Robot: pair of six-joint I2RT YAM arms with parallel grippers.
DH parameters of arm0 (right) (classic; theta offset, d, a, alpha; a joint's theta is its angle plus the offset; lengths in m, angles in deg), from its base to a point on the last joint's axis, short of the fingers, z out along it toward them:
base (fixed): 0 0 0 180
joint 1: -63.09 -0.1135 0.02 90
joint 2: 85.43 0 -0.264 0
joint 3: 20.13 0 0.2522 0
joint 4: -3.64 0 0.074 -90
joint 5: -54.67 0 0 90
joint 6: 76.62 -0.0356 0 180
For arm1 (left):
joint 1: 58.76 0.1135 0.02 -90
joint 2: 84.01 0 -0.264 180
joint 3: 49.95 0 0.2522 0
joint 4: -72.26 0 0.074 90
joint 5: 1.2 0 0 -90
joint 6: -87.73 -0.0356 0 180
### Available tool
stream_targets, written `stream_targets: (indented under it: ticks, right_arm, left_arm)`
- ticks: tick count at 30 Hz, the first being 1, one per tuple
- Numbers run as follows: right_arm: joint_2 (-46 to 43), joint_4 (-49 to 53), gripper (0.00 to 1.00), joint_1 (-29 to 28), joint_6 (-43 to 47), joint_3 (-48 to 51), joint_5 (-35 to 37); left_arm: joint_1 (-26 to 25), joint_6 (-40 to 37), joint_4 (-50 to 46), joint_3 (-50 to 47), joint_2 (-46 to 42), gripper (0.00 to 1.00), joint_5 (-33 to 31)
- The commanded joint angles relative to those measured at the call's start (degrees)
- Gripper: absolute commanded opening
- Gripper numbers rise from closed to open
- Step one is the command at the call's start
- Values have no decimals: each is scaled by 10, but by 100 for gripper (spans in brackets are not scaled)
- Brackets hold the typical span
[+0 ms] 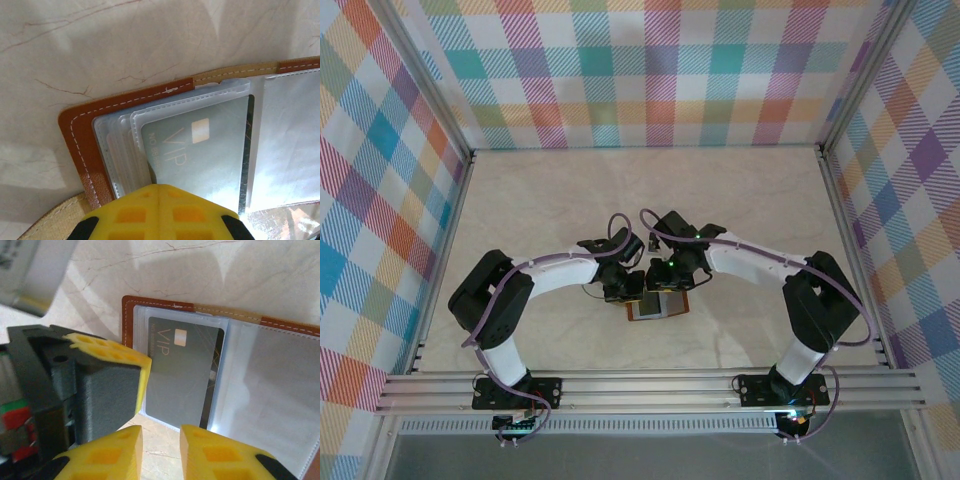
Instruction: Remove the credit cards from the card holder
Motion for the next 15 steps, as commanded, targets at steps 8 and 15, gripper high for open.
stream_targets:
  ticks: [8,15]
  right_arm:
    - [47,-80,28,10,-20,48,-48]
    - [54,-83,28,11,-20,52,-42]
  left_arm:
    - [-5,-1,-10,-20,11,2,-10]
    - [-5,-2,-11,-17,12,2,-11]
